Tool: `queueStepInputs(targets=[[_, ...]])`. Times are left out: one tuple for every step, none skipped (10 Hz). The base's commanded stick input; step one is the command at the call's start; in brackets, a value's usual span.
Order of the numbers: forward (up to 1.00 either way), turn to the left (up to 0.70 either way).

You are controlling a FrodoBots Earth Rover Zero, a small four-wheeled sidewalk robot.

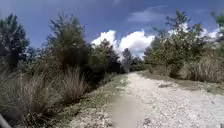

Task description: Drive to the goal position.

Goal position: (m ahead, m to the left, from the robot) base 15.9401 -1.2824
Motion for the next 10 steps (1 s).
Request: queueStepInputs(targets=[[0.5, 0.0], [0.5, 0.0], [0.5, 0.0], [0.5, 0.0], [0.5, -0.01], [0.5, -0.5], [0.5, -0.5], [0.5, -0.5], [0.5, -0.5], [0.5, -0.5]])
